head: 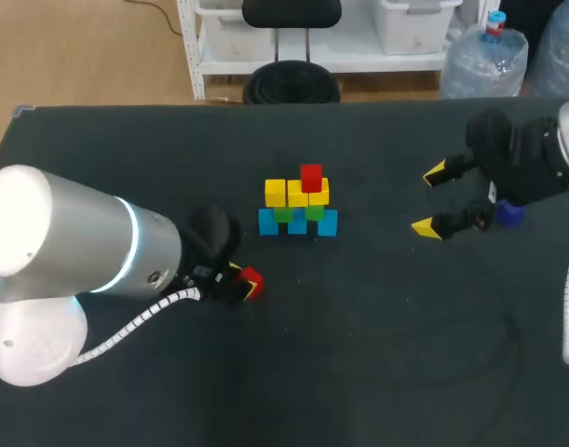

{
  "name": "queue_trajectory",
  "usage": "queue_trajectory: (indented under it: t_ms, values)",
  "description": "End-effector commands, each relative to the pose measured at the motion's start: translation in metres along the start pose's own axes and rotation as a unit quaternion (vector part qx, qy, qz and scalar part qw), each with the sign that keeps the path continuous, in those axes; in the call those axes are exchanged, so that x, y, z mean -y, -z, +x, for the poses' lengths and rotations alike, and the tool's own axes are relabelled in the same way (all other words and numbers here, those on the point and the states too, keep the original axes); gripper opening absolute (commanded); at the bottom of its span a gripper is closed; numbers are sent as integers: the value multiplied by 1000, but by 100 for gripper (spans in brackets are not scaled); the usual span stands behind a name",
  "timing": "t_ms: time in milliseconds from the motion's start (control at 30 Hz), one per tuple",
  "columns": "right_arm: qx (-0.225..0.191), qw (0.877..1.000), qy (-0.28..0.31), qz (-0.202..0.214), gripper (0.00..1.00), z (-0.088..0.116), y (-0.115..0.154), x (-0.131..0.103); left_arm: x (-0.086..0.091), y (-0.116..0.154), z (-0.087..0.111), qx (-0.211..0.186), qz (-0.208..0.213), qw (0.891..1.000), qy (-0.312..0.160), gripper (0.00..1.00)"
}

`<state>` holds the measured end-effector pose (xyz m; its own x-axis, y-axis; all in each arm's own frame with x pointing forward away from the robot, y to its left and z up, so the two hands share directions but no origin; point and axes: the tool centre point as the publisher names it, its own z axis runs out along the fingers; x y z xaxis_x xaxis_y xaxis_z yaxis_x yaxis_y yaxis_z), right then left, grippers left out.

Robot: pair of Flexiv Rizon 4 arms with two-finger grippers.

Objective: Place the blue cubes, place green cubes on the blue cubes, place the yellow cubes on the green cubes, then place the red cubes on the yellow cubes, and place purple cube on the red cubes.

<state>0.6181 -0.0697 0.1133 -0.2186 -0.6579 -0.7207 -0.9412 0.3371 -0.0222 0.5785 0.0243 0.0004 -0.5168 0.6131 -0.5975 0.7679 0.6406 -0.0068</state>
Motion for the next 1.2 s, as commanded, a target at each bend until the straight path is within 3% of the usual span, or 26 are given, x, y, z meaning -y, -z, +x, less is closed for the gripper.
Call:
queue_trajectory:
  t_ms: [33,233,400,467,533,567,633,667,733,767,833,933,1200]
  values:
    - [2,1000,1,-1,100,1,-1,1,1,3,-1,-2,-3,1000,-8,0]
    - [2,1000,1,-1,100,1,-1,1,0,23,-15,-3,22,997,-71,0]
    - [2,1000,1,-1,100,1,-1,1,-2,46,-28,7,88,985,-148,0]
    - [2,1000,1,-1,100,1,-1,1,-3,54,-32,-9,93,980,-175,0]
    - [2,1000,1,-1,100,1,-1,1,-4,63,-36,-6,133,970,-205,0]
    - [2,1000,1,-1,100,1,-1,1,-5,65,-38,-16,129,967,-218,0]
    - [2,1000,1,-1,100,1,-1,1,-5,74,-42,-9,176,953,-246,0]
    - [2,1000,1,-1,100,1,-1,1,-5,77,-43,-25,170,949,-264,0]
    - [2,1000,1,-1,100,1,-1,1,-4,83,-47,-23,216,932,-292,0]
    - [2,1000,1,-1,100,1,-1,1,-3,85,-48,-38,215,925,-312,0]
    - [2,1000,1,-1,100,1,-1,1,-2,90,-50,-48,252,905,-339,0]
    - [2,1000,1,-1,100,1,-1,1,-2,96,-53,-58,280,889,-358,0]
    - [2,1000,1,-1,100,1,-1,1,-20,103,-65,-52,327,878,-345,0]
